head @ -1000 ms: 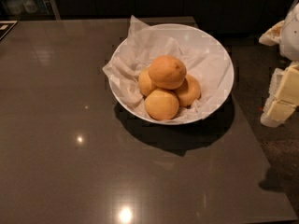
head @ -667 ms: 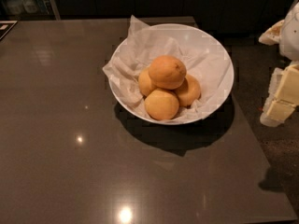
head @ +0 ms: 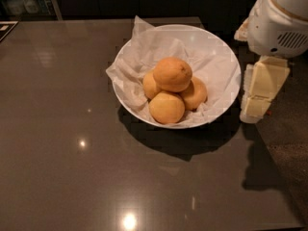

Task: Pick orange from white bowl

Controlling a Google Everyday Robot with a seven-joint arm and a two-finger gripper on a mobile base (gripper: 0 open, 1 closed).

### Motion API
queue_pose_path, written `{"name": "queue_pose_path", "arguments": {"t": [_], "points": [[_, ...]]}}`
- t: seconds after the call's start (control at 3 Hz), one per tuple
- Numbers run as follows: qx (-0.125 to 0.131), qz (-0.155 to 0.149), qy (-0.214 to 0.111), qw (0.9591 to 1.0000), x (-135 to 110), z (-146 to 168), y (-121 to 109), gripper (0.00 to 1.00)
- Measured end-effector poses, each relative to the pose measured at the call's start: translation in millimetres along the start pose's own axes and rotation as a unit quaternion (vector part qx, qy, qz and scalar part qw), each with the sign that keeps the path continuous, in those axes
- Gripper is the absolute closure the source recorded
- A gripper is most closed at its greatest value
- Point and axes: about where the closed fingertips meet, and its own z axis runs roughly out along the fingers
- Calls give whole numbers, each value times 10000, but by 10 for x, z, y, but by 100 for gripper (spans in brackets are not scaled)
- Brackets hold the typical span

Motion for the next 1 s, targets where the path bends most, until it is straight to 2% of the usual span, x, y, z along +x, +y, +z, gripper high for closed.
{"name": "queue_pose_path", "arguments": {"t": [0.67,1.0], "points": [[121,8,-128,9998,-113,15,-57,0],[63,-42,-178,9998,-459,91,-184,0]]}}
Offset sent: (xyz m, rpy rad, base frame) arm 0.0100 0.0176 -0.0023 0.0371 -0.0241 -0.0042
